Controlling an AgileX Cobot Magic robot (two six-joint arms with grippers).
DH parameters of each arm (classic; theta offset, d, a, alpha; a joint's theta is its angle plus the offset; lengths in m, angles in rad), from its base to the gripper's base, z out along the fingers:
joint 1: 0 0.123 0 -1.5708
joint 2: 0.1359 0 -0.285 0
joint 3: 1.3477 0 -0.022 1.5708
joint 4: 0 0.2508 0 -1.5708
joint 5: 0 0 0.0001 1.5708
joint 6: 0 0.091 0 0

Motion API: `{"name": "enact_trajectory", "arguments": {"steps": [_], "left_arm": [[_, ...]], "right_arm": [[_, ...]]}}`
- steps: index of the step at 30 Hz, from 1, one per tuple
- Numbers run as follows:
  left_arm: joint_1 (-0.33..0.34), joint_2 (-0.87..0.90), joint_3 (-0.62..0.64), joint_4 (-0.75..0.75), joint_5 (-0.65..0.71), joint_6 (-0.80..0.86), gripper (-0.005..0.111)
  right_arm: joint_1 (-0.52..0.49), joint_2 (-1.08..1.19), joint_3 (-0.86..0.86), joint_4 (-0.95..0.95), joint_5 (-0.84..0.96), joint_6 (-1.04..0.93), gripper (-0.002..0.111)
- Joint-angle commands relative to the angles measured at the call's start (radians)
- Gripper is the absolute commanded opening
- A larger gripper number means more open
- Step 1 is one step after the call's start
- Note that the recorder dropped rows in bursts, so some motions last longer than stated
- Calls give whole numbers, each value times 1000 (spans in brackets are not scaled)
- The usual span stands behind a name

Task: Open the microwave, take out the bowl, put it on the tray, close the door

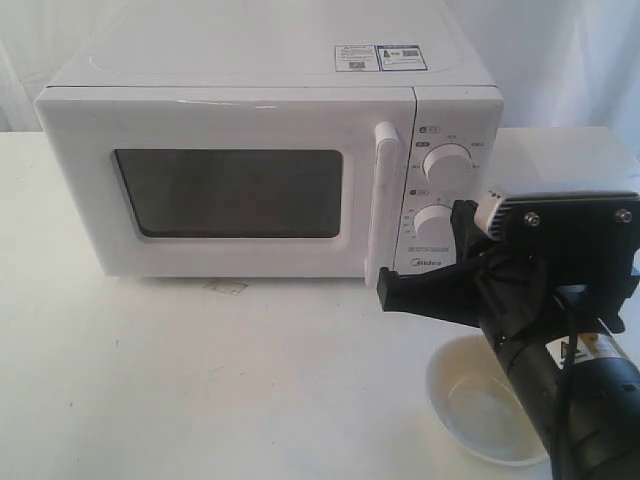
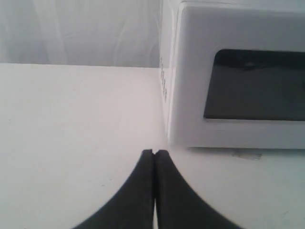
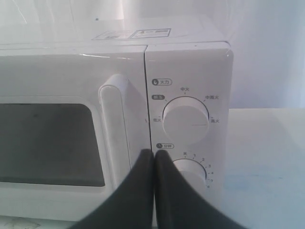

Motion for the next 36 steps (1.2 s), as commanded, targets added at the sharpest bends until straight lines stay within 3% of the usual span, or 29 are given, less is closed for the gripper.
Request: {"name": "enact_trajectory", "arguments": {"steps": [1, 6, 12, 36], "left_arm": [[0, -8, 83, 130, -49, 39, 0], [0, -8, 167, 168, -49, 94, 0], [-1, -8, 167, 168, 32, 49, 0], [0, -8, 167, 168, 30, 6, 0]], "right_arm": [[2, -7, 6, 1, -7, -6, 0], [2, -7, 6, 1, -7, -6, 0], [2, -7, 6, 1, -7, -6, 0], [2, -7, 6, 1, -7, 1, 0]]}}
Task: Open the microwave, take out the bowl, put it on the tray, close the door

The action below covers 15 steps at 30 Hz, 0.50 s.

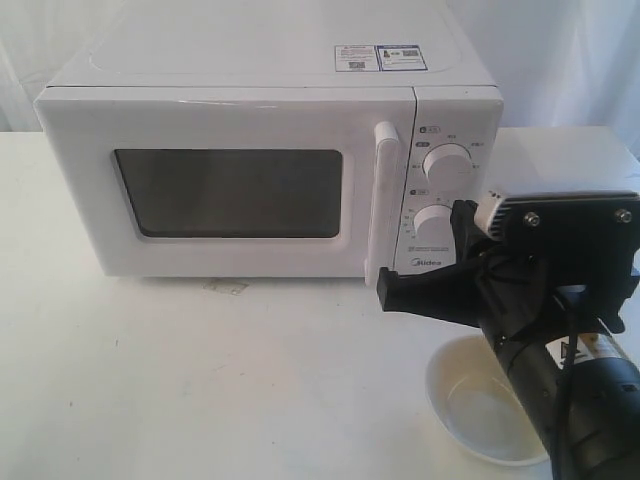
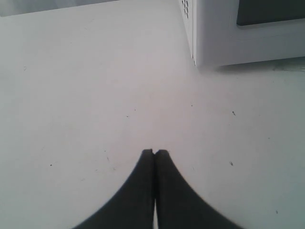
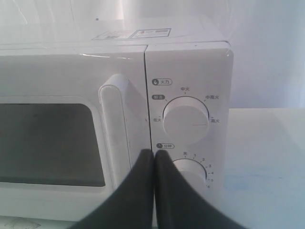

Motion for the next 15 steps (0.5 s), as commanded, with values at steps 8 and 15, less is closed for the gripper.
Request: {"name": "enact_trajectory", "arguments": {"steps": [8, 15], "left_arm": [[0, -4, 5, -3, 4, -7, 0], [0, -4, 5, -3, 4, -7, 0]], "right_arm": [[2, -7, 6, 1, -7, -1, 0], [2, -7, 6, 1, -33, -1, 0]]}}
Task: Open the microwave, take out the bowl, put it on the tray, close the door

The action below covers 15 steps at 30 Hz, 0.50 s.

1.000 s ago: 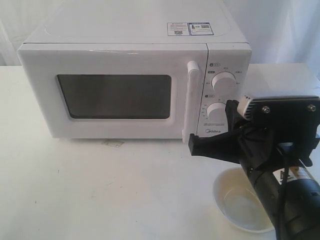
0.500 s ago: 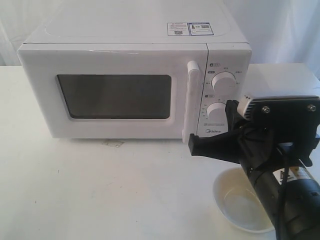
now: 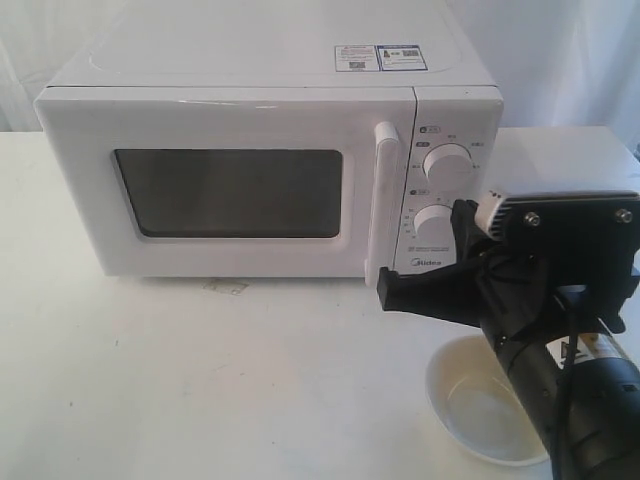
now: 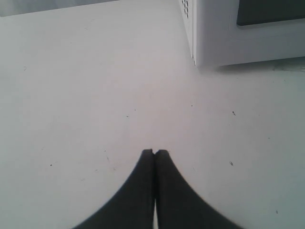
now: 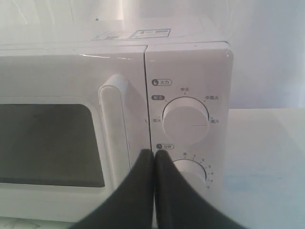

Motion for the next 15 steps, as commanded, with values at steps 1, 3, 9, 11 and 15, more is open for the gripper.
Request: {"name": "enact_trajectory", "arguments": {"steps": [1, 3, 9, 11, 15], "left_arm": [[0, -4, 5, -3, 4, -7, 0], [0, -4, 5, -3, 4, -7, 0], [0, -4, 5, -3, 4, -7, 0], [0, -4, 5, -3, 4, -7, 0], [0, -4, 5, -3, 4, -7, 0]], "right_arm": [[2, -7, 6, 1, -31, -1, 0], [2, -7, 6, 0, -27, -1, 0], [-1, -95, 6, -35, 87, -43, 0], [-18, -189, 6, -67, 179, -88, 0], [-131, -389, 8, -75, 410, -94, 0]]}}
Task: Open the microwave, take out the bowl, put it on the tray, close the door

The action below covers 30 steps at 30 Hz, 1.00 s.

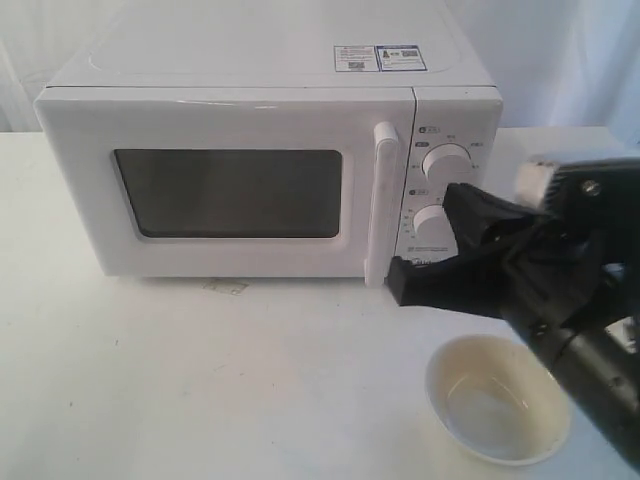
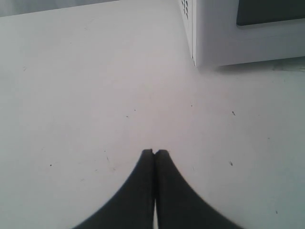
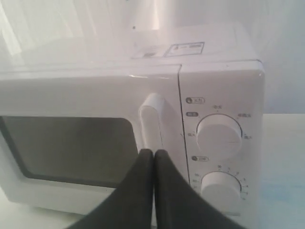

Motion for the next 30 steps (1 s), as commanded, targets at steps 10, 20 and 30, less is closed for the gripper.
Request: {"name": "enact_trajectory", "arguments": {"steps": [10, 20, 30], "left_arm": [[-1, -4, 5, -3, 4, -5, 0], [-1, -4, 5, -3, 0, -4, 0], [-1, -4, 5, -3, 2, -4, 0]], "right_arm": [[-619, -733, 259, -20, 725, -148, 0], [-819, -1089, 386, -16, 733, -146, 0], [-815, -1089, 386, -78, 846, -34, 0]]}}
